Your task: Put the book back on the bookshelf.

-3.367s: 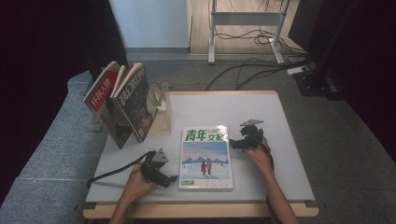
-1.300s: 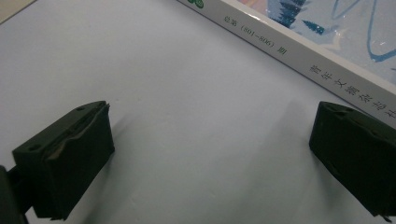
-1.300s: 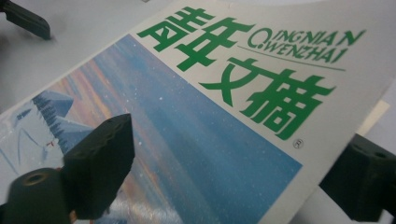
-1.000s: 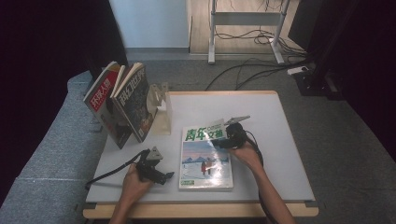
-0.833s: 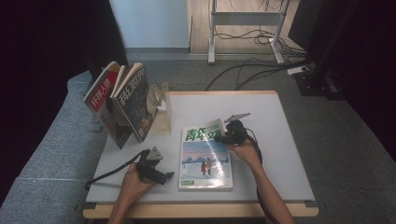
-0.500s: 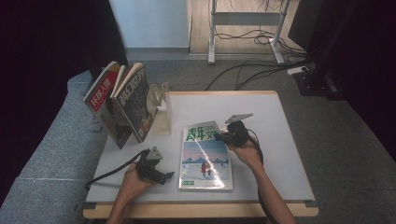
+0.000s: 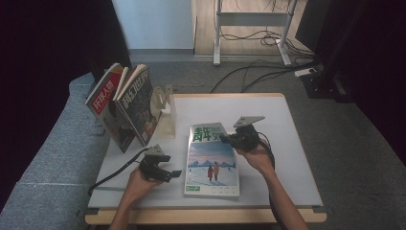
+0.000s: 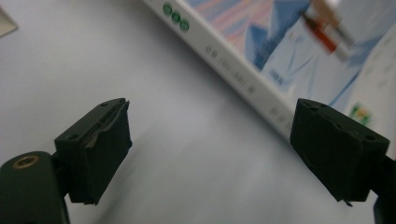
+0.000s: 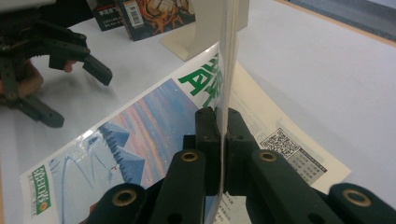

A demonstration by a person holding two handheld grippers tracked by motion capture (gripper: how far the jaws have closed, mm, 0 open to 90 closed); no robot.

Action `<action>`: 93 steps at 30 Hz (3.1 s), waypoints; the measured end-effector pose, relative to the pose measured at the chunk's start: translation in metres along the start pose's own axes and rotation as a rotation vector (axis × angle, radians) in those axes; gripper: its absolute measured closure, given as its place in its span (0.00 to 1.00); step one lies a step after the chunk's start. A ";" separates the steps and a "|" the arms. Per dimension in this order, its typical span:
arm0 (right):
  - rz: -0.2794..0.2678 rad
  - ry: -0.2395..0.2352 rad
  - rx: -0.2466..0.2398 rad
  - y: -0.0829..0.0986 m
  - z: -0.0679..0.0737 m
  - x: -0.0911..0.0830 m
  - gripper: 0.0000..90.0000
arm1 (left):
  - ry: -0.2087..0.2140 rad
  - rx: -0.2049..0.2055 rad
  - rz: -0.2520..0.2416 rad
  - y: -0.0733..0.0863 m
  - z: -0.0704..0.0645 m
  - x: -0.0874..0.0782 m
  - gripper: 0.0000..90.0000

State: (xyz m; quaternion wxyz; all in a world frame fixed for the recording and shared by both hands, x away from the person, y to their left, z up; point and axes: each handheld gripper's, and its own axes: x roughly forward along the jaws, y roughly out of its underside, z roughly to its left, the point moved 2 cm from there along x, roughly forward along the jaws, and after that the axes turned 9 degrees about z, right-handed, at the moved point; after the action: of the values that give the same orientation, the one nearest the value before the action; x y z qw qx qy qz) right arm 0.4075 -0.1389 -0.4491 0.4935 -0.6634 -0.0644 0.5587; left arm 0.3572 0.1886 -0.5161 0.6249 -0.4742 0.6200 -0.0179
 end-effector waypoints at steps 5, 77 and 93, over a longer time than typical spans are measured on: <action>-0.016 -0.001 -0.012 0.000 0.003 -0.008 0.96 | -0.044 0.082 0.045 -0.015 -0.015 0.002 0.16; -0.072 0.120 0.035 -0.017 -0.010 -0.022 0.92 | 0.122 0.077 -0.033 -0.037 0.010 0.018 0.72; -0.039 0.064 0.056 -0.007 -0.011 -0.014 0.88 | 0.108 0.099 -0.025 -0.022 0.002 0.006 0.72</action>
State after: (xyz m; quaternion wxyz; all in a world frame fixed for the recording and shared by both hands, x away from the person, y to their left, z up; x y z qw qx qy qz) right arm 0.4148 -0.1503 -0.4356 0.5244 -0.6653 -0.0458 0.5293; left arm 0.3724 0.1738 -0.5077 0.6129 -0.4486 0.6453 -0.0819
